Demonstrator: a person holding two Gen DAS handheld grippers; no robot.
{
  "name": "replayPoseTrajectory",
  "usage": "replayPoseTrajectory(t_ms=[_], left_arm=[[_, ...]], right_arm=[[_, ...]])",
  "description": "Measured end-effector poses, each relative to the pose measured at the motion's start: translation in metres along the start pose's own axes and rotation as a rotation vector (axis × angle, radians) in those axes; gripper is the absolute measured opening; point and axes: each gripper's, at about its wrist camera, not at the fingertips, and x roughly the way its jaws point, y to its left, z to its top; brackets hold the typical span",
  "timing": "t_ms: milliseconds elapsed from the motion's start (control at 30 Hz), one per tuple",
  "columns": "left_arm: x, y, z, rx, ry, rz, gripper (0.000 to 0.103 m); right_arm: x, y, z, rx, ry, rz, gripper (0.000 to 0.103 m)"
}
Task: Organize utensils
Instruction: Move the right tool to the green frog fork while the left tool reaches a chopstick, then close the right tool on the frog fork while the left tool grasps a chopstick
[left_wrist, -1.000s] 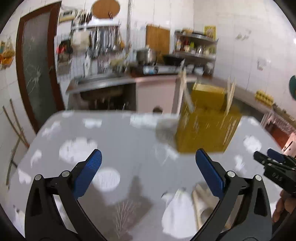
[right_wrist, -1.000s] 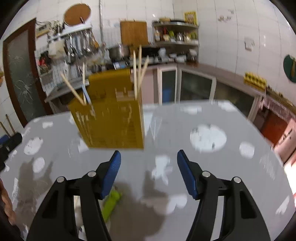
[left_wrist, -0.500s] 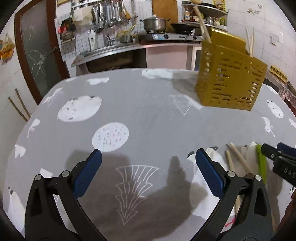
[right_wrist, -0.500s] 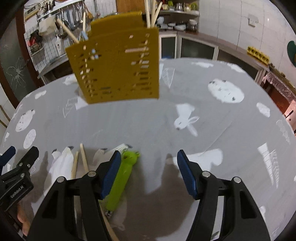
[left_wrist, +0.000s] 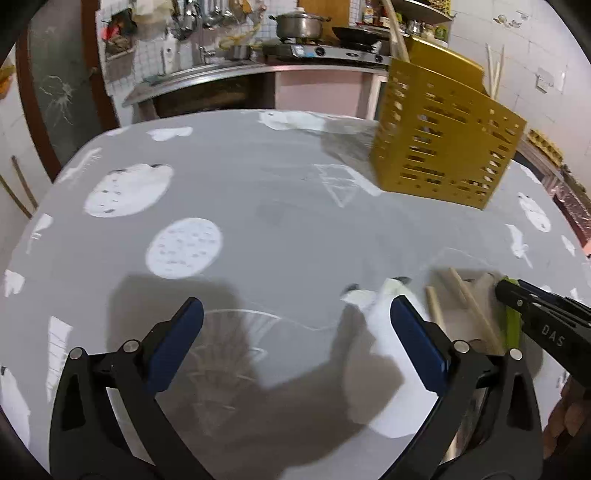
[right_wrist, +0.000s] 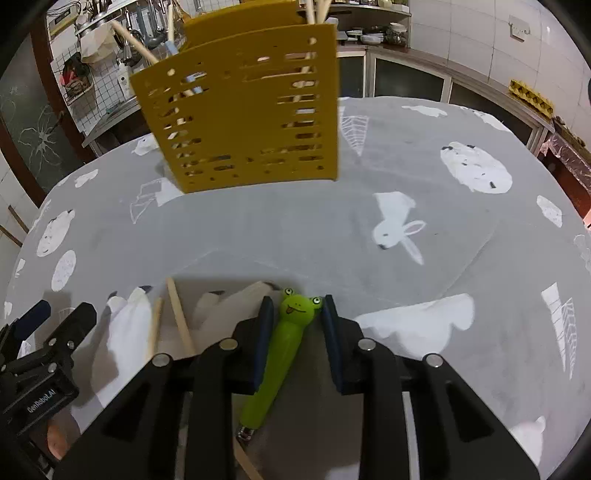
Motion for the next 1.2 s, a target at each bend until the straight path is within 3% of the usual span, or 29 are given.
replayPoseTrajectory(t_ms=[367,500,567,667,733,833,1033,1200], left_arm=[[0.008,-0.054,-0.002,0.106,0.048,-0.049,0.095],[0.018,-0.064,-0.002,0.105,0.101,-0.060,0.075],[0.018,-0.069,-0.003,0.103,0.094,-0.057,0.072],[0.018,-0.074,-0.003,0.110,0.098,-0.064,0.058],[0.017,-0.079,-0.003,0.120,0.107,-0.078,0.041],[0.016,-0.082,-0.001,0.132,0.117,-0.093,0.026],[0.018,-0.083,0.003,0.133,0.115,-0.081,0.006],[0.014,-0.075,0.006,0.107,0.100,-0.089,0.005]], right_arm=[[-0.003,-0.048,0.004,0.014,-0.002,-0.015,0.025],[-0.002,-0.052,0.002,0.020,-0.012,0.001,0.025],[-0.001,-0.053,0.001,0.020,-0.013,0.005,0.025],[-0.001,-0.052,0.002,0.013,-0.019,0.004,0.025],[-0.001,-0.051,0.002,0.011,-0.022,0.005,0.025],[-0.001,-0.049,0.002,0.007,-0.029,0.005,0.024],[-0.005,-0.048,-0.001,0.013,-0.055,0.010,0.023],[-0.018,-0.046,0.002,0.018,-0.117,0.021,0.022]])
